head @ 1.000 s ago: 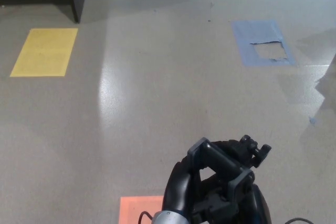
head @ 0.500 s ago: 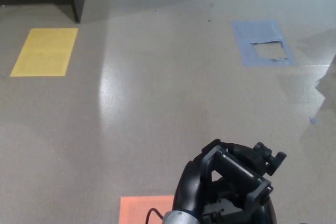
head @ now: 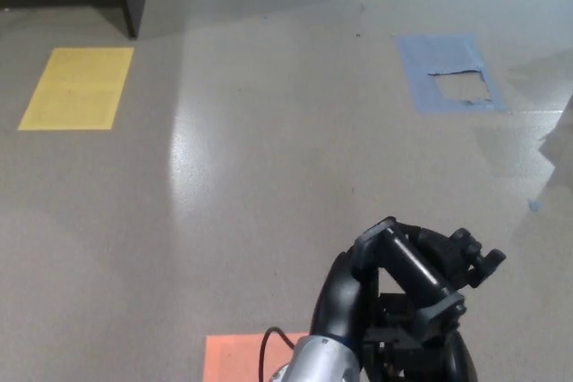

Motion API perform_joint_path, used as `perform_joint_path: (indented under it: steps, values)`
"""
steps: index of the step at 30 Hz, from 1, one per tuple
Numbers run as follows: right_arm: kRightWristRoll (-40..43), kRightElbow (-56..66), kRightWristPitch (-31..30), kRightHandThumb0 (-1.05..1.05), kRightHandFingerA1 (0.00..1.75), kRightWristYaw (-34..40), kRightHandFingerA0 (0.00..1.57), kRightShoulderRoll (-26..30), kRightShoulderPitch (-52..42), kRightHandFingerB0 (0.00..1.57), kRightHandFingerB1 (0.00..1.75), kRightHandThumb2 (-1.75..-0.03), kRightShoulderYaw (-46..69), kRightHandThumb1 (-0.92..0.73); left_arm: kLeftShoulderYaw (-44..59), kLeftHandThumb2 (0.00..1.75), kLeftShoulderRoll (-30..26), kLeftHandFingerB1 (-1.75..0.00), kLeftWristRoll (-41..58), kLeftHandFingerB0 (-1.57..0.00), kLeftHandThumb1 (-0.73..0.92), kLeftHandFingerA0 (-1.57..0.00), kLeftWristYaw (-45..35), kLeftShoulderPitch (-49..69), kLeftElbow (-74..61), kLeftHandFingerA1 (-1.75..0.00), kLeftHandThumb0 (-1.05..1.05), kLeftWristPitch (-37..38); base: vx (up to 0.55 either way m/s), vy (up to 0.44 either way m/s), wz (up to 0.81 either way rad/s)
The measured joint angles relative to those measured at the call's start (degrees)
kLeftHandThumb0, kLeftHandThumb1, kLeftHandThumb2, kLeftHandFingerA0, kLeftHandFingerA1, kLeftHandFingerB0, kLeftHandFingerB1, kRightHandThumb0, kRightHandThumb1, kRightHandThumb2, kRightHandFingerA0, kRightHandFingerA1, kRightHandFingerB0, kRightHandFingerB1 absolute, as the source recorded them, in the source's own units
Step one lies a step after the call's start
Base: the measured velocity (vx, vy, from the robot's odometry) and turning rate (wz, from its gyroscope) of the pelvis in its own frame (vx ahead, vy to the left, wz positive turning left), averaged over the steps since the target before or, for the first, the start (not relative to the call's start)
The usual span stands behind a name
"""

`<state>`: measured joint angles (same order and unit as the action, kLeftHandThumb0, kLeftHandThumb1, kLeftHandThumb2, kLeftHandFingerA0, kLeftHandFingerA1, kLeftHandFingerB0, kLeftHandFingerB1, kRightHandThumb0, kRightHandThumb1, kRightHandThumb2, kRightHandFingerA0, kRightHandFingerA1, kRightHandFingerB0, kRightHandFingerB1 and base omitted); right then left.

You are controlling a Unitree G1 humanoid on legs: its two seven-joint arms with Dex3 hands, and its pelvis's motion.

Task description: A phone stand is kept on the floor and the robot uses both its hands to grab it and uses its left hand to extend the phone stand by pulling it upwards

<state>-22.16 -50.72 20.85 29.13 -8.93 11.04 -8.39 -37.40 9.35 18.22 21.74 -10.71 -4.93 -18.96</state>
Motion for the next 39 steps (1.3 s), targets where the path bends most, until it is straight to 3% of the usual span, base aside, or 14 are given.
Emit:
perform_joint_path:
  steps: [3, 13, 14, 16, 17, 20, 21, 23, 26, 27, 28, 29, 30, 39]
  values:
    - [-0.01, 0.03, -0.23, -0.98, 1.73, 0.46, 1.57, 0.24, -0.01, 1.57, 1.75, -1.15, 0.05, -0.47, -0.13, 1.58, 0.34, -1.75, -0.12, -1.02, 0.92, -1.57, 0.3, -1.25, 0.75, -1.75, 0.81, -0.55, 0.0, 0.0, 0.0]
    - [0.06, 0.4, -0.82, -0.98, 1.73, 2.19, 1.57, 0.33, 0.31, 1.57, 1.75, -1.15, 0.19, -0.47, 0.02, 1.57, 2.88, -1.75, 0.0, -1.1, 0.92, -1.57, 0.6, -6.99, 3.82, -1.75, 0.88, -3.27, 0.0, 0.0, 0.0]
    - [0.07, 0.4, -0.85, -0.98, 1.73, 2.35, 1.57, 0.33, 0.33, 1.57, 1.75, -1.15, 0.2, -0.47, 0.09, 1.63, 3.02, -1.75, 0.01, -1.57, 0.92, -1.57, 0.64, -7.31, 3.98, -1.75, 0.8, -3.53, 0.0, 0.0, 0.0]
    - [0.09, 0.41, -0.92, -0.98, 1.73, 2.68, 1.57, 0.35, 0.37, 1.57, 1.75, -1.15, 0.23, -0.47, 0.31, 1.49, 3.35, -1.75, 0.01, -1.57, 0.92, -1.57, 0.7, -8.04, 4.31, -1.75, 0.88, -4.19, 0.0, 0.0, 0.0]
    - [0.11, 0.42, -0.95, -0.98, 1.73, 2.88, 1.57, 0.38, 0.41, 1.57, 1.75, -1.15, 0.25, -0.47, 0.45, 1.41, 3.6, -1.75, 0.0, -1.07, 0.92, -1.49, 0.75, -8.56, 4.53, -1.75, 1.03, -4.66, 0.0, 0.0, 0.0]
    - [0.12, 0.55, -1.0, -0.98, 1.73, 3.41, 1.57, 0.41, 0.61, 1.57, 1.75, -1.15, 0.25, -0.47, 0.82, 1.29, 4.34, -1.75, -0.01, -1.57, 0.92, -1.57, 0.93, -10.06, 5.05, -1.75, 1.05, -5.98, 0.0, 0.0, 0.0]
    - [0.12, 0.59, -1.02, -0.98, 1.73, 3.55, 1.57, 0.41, 0.67, 1.57, 1.75, -1.15, 0.24, -0.47, 0.9, 1.71, 4.53, -1.46, -0.01, -0.99, 0.92, -1.29, 1.01, -10.64, 5.18, -1.64, 1.05, -6.5, 0.0, 0.0, 0.0]
    - [0.12, 0.63, -1.04, -0.98, 1.73, 3.77, 1.57, 0.41, 0.75, 1.57, 1.75, -1.15, 0.23, -0.47, 1.21, 1.19, 4.97, -1.75, -0.02, -1.57, 0.92, -1.57, 1.24, -11.81, 5.34, -1.75, 1.05, -7.41, 0.0, 0.0, 0.0]
    - [0.12, 0.84, -1.04, -0.98, 1.73, 4.21, 1.57, 0.41, 1.01, 1.57, 1.75, -1.15, 0.22, -0.47, 2.4, 1.18, 6.28, -1.75, -0.06, -1.57, 0.92, -1.57, 1.73, -13.99, 5.61, -1.75, 1.05, -8.75, 0.0, 0.0, 0.0]
    - [0.12, 0.96, -1.05, -0.98, 1.24, 4.37, 1.23, 0.41, 1.18, 1.02, 1.35, -0.69, 0.22, -0.78, 2.9, 0.59, 6.86, -1.62, -0.04, -0.67, 0.62, -0.74, 1.9, -14.77, 5.74, -1.57, -0.43, -9.21, 0.0, 0.0, 0.0]
    - [0.12, 1.06, -1.05, -0.98, 1.24, 4.5, 1.23, 0.41, 1.27, 1.02, 1.35, -0.69, 0.22, -0.78, 3.28, 0.59, 7.34, -1.62, -0.03, -0.67, 0.62, -0.74, 2.03, -15.36, 5.84, -1.57, -0.43, -9.56, 0.0, 0.0, 0.0]
    - [0.15, 0.93, -0.93, -0.42, 1.3, 4.6, 1.44, 0.44, 1.42, 1.48, 1.31, -0.9, 0.26, -0.15, 3.75, 0.59, 7.93, -1.68, -0.08, -0.67, 0.63, -0.73, 2.17, -16.02, 6.0, -1.66, -0.42, -9.86, 0.0, 0.0, 0.0]
    - [0.24, 0.69, -0.74, -0.88, 1.54, 4.6, 1.57, 0.48, 1.52, 1.57, 1.55, -1.01, 0.4, -0.39, 4.3, 0.56, 8.49, -1.75, -0.12, -0.64, 0.69, -0.65, 2.34, -16.72, 6.06, -1.71, -0.44, -10.12, 0.0, 0.0, 0.0]
    - [1.52, -1.79, 0.4, -0.81, 1.55, 3.29, 1.57, 0.15, 1.3, 1.57, 1.56, -1.01, 2.32, -0.32, 9.05, 0.56, 8.36, -1.75, -0.01, -0.75, 0.58, -0.79, 3.38, -17.63, 6.14, -1.75, -0.39, -10.41, 0.0, 0.0, 0.0]
